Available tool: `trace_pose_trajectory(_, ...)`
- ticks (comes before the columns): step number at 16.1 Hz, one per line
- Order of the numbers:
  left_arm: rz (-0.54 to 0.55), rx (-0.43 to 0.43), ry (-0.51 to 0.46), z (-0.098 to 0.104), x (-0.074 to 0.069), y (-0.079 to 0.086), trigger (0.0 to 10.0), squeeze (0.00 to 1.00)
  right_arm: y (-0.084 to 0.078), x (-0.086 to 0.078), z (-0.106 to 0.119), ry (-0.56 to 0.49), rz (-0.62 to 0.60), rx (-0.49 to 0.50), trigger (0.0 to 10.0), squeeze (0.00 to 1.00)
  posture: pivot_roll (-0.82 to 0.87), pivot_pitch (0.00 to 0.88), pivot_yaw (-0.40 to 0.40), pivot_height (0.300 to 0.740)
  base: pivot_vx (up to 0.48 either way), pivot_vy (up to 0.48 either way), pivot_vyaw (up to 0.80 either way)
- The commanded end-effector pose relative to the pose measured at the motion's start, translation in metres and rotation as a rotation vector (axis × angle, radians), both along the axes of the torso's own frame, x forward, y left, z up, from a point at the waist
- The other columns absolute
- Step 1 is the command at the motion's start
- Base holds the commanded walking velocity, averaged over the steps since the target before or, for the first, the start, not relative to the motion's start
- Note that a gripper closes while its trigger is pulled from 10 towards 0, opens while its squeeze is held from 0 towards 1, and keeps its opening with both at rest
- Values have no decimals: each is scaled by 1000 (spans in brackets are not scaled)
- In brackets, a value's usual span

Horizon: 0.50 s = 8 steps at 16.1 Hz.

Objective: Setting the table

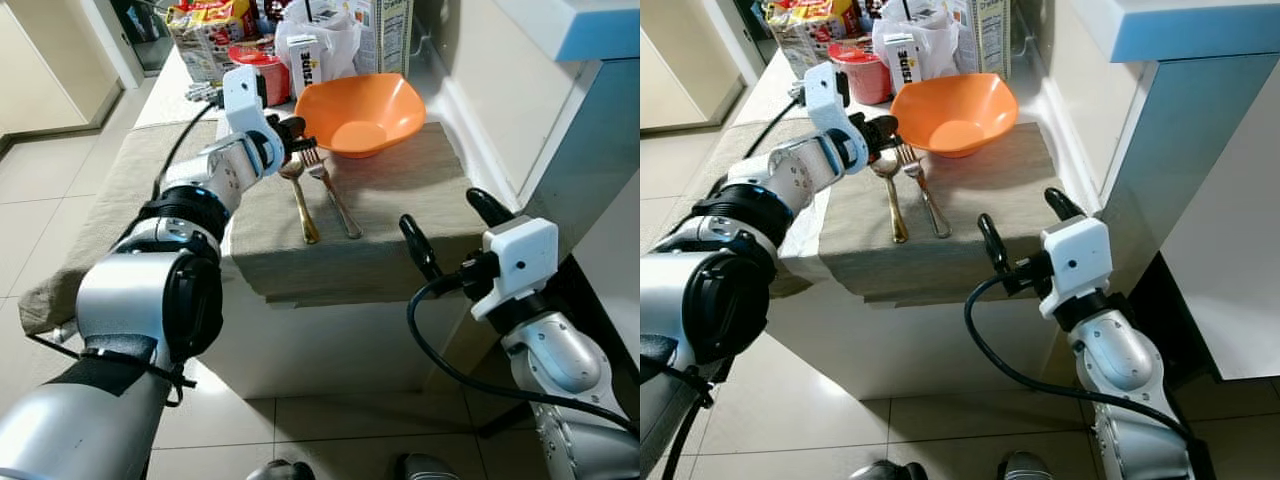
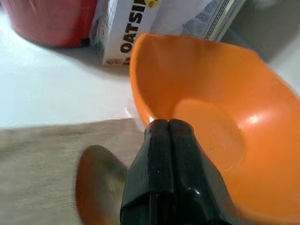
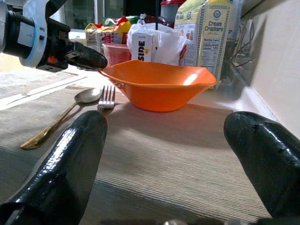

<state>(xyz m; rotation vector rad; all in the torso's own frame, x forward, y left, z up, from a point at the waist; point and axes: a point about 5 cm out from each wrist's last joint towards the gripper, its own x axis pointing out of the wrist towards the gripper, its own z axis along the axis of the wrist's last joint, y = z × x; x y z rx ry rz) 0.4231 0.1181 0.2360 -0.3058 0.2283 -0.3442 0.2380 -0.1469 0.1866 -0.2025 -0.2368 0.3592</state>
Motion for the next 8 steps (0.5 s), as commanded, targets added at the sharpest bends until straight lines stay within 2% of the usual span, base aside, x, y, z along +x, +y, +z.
trace_pose_trajectory(1,11,68,-69,19,3,5,1804,0,3,1,-3,19,3,-2,10000,0,-283,96,135,740,0,0,0)
trace_pose_trajectory(2,23,77,-104,25,4,7,10000,1000,3,2,-4,19,6,-3,10000,0,-280,88,132,740,0,0,0)
trace_pose_trajectory(4,19,97,-146,35,5,8,10000,1000,4,2,-3,15,13,-5,10000,0,-279,82,132,740,0,0,0)
trace_pose_trajectory(8,19,77,-146,41,5,9,10000,1000,4,3,-6,17,13,-4,10000,0,-279,62,135,740,0,0,0)
